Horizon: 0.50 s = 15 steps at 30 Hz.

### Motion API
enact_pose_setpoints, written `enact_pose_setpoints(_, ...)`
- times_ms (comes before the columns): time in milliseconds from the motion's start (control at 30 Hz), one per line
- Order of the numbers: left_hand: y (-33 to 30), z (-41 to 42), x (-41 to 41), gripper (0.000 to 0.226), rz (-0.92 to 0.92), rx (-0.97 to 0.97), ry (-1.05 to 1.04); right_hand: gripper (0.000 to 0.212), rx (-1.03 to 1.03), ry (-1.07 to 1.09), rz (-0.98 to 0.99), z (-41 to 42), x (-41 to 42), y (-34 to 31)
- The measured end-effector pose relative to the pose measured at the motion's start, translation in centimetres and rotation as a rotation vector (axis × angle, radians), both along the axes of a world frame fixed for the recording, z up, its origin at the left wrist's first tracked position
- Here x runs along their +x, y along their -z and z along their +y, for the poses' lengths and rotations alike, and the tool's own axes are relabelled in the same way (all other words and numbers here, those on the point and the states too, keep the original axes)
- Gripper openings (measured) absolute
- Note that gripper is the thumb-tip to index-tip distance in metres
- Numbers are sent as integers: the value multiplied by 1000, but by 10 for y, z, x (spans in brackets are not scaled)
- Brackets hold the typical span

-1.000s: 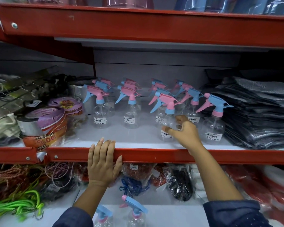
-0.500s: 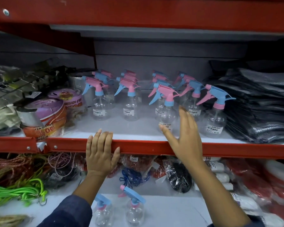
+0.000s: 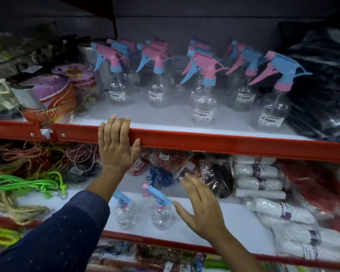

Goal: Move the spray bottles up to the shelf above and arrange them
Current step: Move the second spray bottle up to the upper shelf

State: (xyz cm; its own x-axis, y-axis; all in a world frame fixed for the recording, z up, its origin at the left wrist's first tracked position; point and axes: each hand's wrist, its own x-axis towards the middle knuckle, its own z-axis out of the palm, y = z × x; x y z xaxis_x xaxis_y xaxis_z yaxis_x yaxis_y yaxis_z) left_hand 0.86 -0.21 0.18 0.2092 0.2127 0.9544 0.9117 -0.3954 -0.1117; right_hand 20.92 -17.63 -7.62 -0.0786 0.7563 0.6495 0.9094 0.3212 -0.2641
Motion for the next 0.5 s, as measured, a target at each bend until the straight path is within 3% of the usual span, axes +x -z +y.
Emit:
enact_pose_setpoints(267, 2, 3, -2, 50, 15, 0, -2, 99, -590, -9, 371, 6, -25, 56)
enact_pose_setpoints(500, 6, 8, -3, 50, 22, 7, 4, 82, -670, 9, 524, 20, -46, 76)
